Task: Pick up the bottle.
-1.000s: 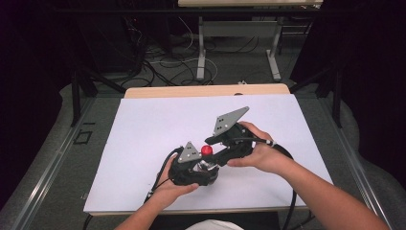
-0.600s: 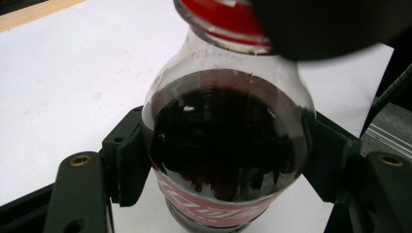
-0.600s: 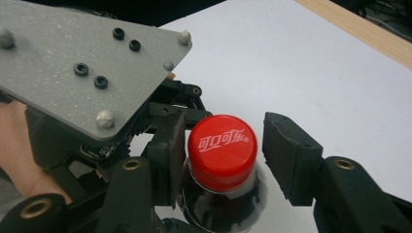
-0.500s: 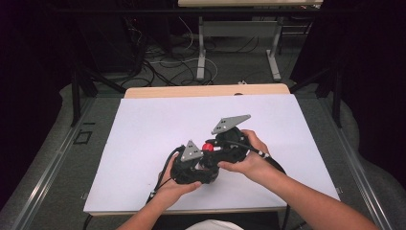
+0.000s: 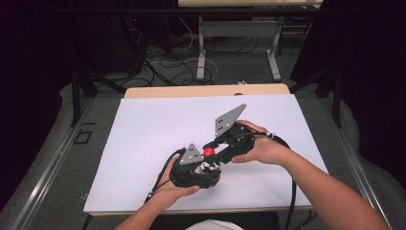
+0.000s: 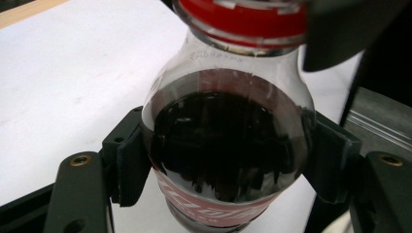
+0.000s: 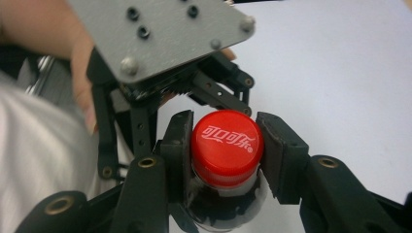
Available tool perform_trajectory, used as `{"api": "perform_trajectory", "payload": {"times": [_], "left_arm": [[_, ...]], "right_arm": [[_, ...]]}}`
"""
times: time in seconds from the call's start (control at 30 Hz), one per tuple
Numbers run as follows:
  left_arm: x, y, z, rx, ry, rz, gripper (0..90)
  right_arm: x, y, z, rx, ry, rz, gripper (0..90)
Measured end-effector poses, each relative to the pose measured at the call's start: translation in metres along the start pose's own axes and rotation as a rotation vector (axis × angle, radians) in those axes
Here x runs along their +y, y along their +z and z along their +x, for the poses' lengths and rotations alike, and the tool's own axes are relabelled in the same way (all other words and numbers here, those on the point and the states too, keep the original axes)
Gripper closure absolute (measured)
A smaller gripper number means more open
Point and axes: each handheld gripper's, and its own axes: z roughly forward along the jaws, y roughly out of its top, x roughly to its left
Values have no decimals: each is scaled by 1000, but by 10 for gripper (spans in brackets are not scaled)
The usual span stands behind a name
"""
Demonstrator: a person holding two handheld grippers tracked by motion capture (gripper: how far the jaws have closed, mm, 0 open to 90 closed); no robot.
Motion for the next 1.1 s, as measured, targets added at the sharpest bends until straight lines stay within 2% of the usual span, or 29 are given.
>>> {"api": "perform_trajectory", "payload": {"times": [0.07, 0.17, 0.23, 0.27, 0.33, 0.37, 0.4, 0.47, 0.5, 0.53, 0.67, 0.73, 0.77, 0.8, 0.87, 0.93, 1.0, 1.03, 1.1], "left_arm": [[0, -1, -1, -37, 54, 16, 300], [-2, -2, -2, -73, 66, 17, 299], [-2, -3, -2, -67, 64, 18, 299], [-3, -2, -1, -57, 50, 11, 298], [-3, -2, -1, -49, 37, 1, 298], [-2, -3, 2, -23, 18, 2, 299], [-1, -3, 3, -13, 19, 6, 298], [-2, -3, 4, 13, -10, -1, 298], [-2, -2, 5, 24, -11, -9, 298], [-2, -2, 6, 28, -16, -6, 298], [-2, -2, 8, 51, -40, -13, 298], [-1, -1, 8, 70, -45, -11, 298], [-1, -1, 8, 70, -45, -11, 299], [0, -2, 8, 77, -51, 3, 298], [0, -1, 8, 84, -58, -7, 299], [0, 0, 7, 87, -69, -8, 299], [2, 1, 6, 98, -57, -9, 299], [2, 2, 5, 98, -52, -11, 299], [3, 3, 4, 96, -48, -11, 299]], "right_arm": [[1, -1, 0, 47, -62, 29, 587], [1, -1, 2, 87, -131, 29, 586], [0, -1, 2, 93, -147, 27, 584], [0, -1, 3, 84, -157, 23, 582], [1, -1, 4, 42, -101, 21, 543], [2, 0, 6, 13, -48, 11, 500], [3, 0, 8, -4, -20, 5, 484], [5, -1, 13, -64, 31, 3, 480], [6, -1, 16, -98, 57, -3, 480], [7, -1, 19, -139, 95, -21, 481], [6, -4, 25, -240, 236, -83, 488], [5, -4, 26, -275, 257, -79, 488], [5, -4, 27, -290, 287, -85, 488], [5, -4, 27, -302, 292, -91, 489], [4, -4, 28, -328, 315, -92, 502], [5, -1, 30, -338, 333, -89, 508], [6, 0, 32, -342, 324, -79, 540], [7, 2, 33, -362, 321, -89, 570], [8, 2, 35, -383, 313, -66, 604]]}}
